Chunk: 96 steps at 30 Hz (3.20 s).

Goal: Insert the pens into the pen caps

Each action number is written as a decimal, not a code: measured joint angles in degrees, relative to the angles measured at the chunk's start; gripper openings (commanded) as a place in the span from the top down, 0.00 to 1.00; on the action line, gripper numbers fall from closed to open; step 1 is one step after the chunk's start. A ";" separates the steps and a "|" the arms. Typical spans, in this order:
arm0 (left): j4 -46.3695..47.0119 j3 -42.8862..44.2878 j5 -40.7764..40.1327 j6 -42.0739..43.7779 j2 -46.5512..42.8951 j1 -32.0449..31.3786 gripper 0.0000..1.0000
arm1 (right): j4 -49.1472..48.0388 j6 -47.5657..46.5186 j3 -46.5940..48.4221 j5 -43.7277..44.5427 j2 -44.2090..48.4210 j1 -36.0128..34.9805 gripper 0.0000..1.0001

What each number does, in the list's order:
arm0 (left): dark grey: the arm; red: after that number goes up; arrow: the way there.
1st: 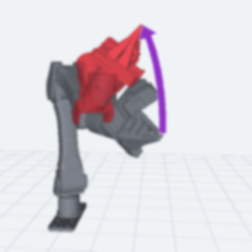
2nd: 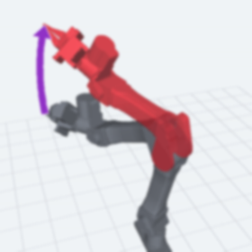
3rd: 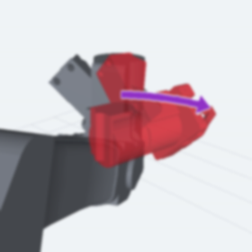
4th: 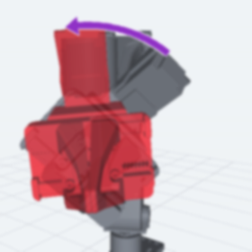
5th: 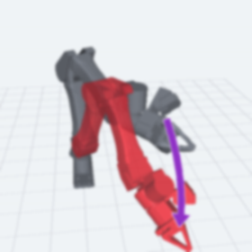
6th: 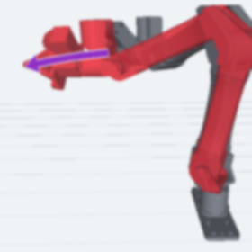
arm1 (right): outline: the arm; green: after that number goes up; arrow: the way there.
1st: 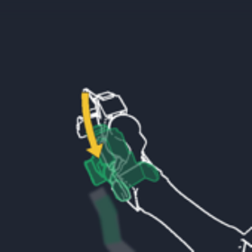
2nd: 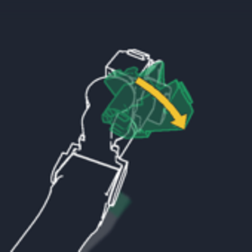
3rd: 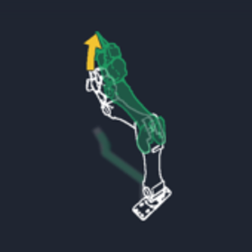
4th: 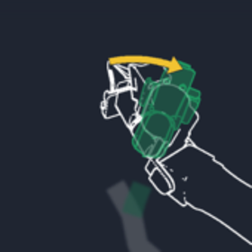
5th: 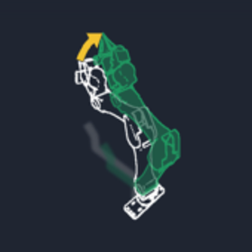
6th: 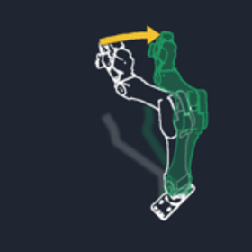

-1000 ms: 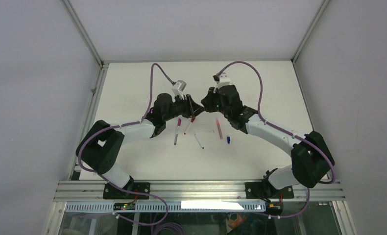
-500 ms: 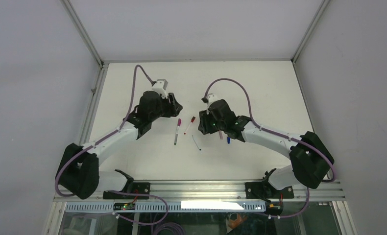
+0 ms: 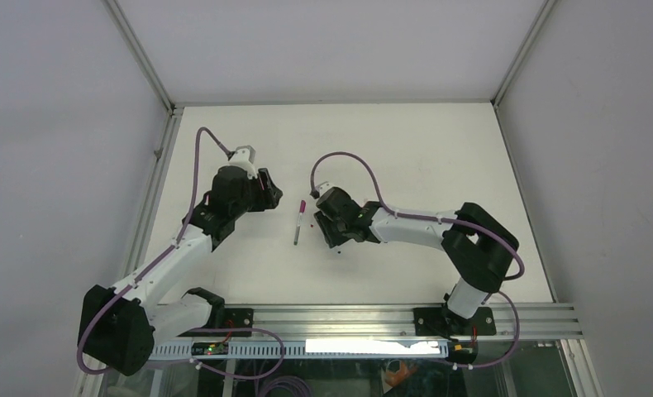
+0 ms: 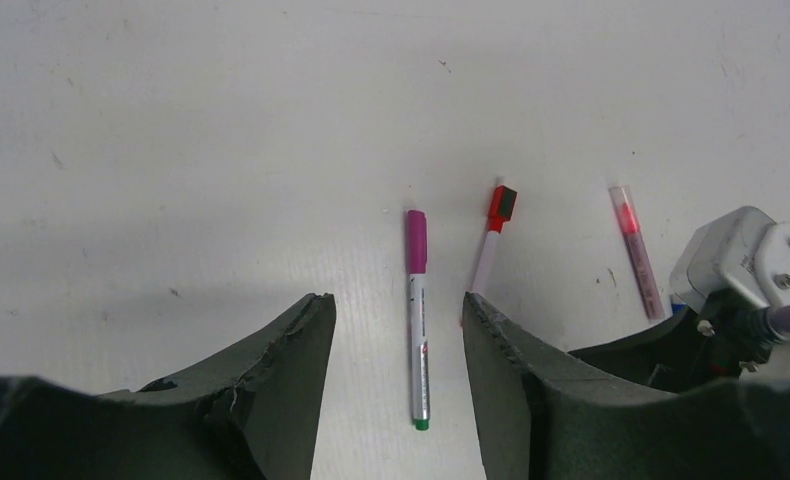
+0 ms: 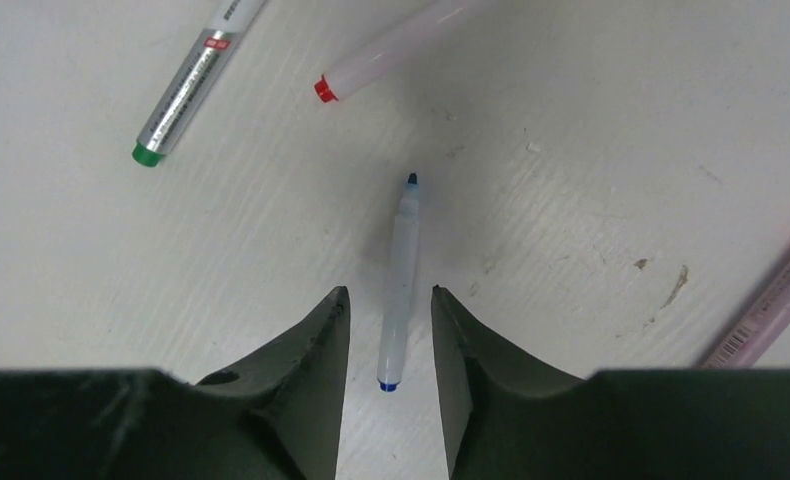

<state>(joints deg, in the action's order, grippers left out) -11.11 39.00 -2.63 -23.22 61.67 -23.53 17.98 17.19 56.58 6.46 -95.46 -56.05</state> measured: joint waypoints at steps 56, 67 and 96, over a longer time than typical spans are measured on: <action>53.62 -1.09 33.11 -13.31 27.54 -6.91 0.39 | -30.47 15.15 -7.87 -0.07 16.44 17.14 1.00; 54.25 2.56 34.36 -13.68 32.81 -8.63 0.38 | -31.04 15.74 -7.87 -1.38 16.94 17.09 1.00; 55.65 5.40 34.82 -14.71 36.00 -9.42 1.00 | -31.08 15.91 -7.96 -1.07 16.98 15.65 1.00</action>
<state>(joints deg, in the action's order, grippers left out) 44.53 44.40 32.18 -37.93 97.67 -32.95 -13.10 33.10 48.62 5.39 -78.48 -40.40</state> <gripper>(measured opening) 0.092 0.023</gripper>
